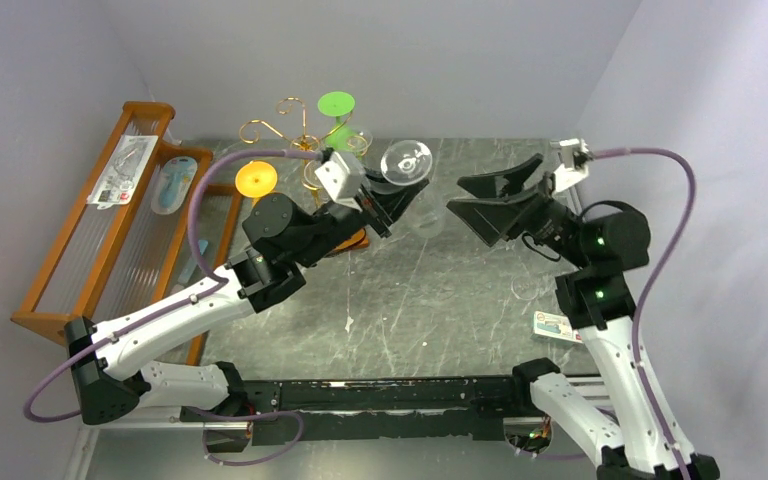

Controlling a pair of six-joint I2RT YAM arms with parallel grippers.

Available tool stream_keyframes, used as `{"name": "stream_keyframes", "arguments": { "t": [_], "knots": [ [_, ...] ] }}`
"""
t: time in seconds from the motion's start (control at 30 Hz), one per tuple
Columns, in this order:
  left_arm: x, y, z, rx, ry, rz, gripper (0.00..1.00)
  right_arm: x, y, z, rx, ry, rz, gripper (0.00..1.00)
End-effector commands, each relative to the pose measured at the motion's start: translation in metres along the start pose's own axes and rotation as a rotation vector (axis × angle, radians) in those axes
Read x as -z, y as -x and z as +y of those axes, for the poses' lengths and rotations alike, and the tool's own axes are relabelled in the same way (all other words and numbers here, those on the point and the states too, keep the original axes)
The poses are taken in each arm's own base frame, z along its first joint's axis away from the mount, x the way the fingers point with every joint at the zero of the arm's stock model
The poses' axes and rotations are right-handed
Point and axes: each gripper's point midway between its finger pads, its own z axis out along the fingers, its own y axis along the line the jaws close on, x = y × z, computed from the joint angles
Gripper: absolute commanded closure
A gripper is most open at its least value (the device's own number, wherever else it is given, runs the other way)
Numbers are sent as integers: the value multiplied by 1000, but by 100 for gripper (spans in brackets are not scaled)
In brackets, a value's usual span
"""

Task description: Place the wine glass upside down on the wine glass rack

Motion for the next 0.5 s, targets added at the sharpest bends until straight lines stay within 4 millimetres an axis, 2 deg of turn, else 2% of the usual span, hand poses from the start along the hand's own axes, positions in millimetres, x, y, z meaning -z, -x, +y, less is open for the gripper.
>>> {"name": "stream_keyframes", "arguments": {
  "t": [0.0, 0.17, 0.27, 0.4, 0.47],
  "knots": [
    [6, 1, -11, -259, -120, 37, 95, -3, -5, 33, -148, 156, 113, 21],
    [11, -7, -14, -359, -169, 37, 95, -10, -4, 23, -262, 94, 124, 22],
    [9, -20, -15, -405, -202, 76, 95, -13, -7, 14, -333, 45, 135, 24],
    [9, -37, -14, -462, -235, 127, 95, -18, -13, -3, -396, -41, 159, 29],
    [10, -43, -11, -486, -230, 143, 95, -20, -16, -6, -409, -50, 170, 33]
  ]
}}
